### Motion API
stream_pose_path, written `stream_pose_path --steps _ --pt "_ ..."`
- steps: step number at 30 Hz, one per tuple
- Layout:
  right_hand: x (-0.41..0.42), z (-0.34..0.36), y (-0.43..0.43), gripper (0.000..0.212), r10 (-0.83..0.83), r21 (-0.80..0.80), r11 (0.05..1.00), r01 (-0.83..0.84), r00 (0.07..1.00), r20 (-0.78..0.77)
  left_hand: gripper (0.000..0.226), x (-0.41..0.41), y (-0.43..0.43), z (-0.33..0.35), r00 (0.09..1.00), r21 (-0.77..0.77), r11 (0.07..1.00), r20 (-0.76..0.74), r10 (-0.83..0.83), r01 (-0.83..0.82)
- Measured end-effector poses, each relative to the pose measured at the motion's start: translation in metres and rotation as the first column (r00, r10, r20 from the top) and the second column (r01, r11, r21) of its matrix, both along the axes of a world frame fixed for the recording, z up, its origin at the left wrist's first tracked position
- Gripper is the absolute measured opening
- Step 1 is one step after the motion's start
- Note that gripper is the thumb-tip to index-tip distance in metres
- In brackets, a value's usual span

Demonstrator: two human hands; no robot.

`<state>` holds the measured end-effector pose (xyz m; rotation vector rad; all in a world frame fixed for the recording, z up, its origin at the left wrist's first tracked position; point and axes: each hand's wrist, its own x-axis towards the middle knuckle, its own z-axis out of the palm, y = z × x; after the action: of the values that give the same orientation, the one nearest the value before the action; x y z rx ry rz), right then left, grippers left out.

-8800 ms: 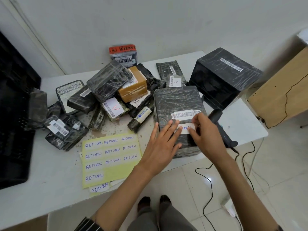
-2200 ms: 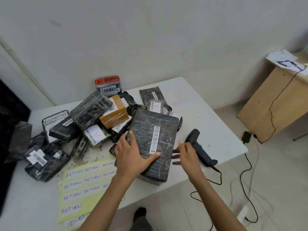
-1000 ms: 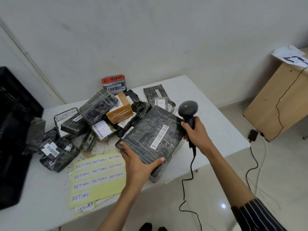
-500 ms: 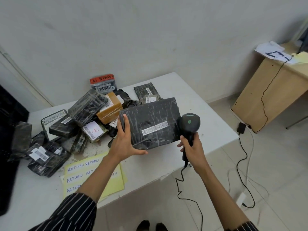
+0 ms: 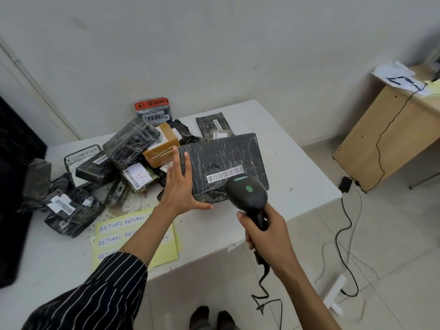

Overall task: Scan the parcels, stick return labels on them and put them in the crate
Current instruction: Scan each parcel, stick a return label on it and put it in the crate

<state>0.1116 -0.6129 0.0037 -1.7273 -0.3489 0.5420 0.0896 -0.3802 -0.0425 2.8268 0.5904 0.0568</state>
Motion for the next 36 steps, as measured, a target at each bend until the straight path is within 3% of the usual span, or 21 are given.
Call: stream_pose_path --steps 15,36 --pt "-0.011 -0.004 -0.003 0.014 0.027 -0.099 0.995 -0.02 0.997 0.068 0.153 0.002 -0.003 0.005 0.999 0.016 1.0 -0.041 0.004 -0.003" --pt "-0.018 0.003 -0.011 0.009 0.034 -0.095 0.995 -0.027 0.997 0.068 0.152 0.004 -0.005 0.008 0.997 0.04 0.999 -0.075 0.02 -0.017"
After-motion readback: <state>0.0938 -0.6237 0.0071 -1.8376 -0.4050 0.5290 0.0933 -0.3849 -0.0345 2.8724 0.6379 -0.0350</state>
